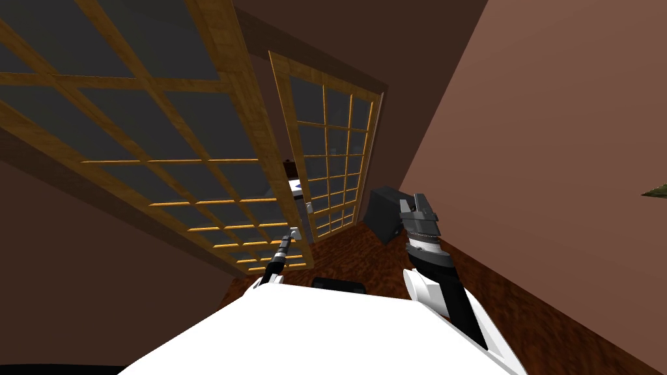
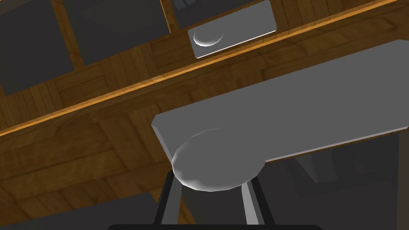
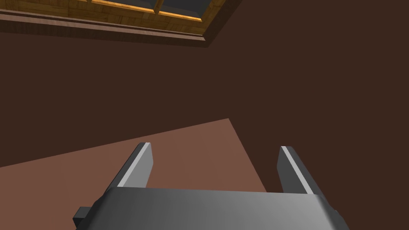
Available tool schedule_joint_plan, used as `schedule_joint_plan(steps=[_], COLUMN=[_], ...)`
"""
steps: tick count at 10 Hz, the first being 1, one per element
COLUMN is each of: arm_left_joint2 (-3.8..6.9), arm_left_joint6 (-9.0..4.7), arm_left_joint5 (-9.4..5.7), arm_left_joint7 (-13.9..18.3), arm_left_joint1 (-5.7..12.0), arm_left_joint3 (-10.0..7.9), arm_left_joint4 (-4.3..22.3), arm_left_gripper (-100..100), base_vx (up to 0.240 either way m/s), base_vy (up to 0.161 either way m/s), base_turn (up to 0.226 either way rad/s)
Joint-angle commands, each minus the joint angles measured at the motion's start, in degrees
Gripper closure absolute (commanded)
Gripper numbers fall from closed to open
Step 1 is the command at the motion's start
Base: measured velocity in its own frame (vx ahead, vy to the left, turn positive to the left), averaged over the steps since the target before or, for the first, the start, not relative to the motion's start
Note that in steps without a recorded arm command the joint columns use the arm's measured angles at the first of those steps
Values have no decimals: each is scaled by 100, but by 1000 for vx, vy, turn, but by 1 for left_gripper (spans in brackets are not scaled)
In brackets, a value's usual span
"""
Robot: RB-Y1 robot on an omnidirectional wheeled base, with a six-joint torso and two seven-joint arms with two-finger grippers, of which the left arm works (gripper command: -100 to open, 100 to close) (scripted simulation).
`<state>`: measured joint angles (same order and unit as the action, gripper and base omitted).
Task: Pull the door open
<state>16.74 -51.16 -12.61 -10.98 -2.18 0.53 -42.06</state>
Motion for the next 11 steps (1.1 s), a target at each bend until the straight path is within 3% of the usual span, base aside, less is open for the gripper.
schedule_joint_plan(steps=[1, 4, 6, 8, 10, 11], arm_left_joint2=[-76, -76, -35, -35, 6, 6], arm_left_joint6=[-9, -9, -23, -23, -38, -38], arm_left_joint5=[-65, -65, -247, -247, -430, -430], arm_left_joint7=[286, 289, 666, 767, 1148, 1245], arm_left_joint1=[-5, -5, 8, 8, 21, 21], arm_left_joint3=[162, 162, 297, 297, 432, 432], arm_left_joint4=[-105, -105, -102, -102, -99, -99], arm_left_gripper=[100, 100, 100, 100, 100, 100], base_vx=[-27, -13, -10, -25, -22, -27], base_vy=[12, 6, 10, 5, 6, 5], base_turn=[-21, -7, -15, -20, -24, -33])
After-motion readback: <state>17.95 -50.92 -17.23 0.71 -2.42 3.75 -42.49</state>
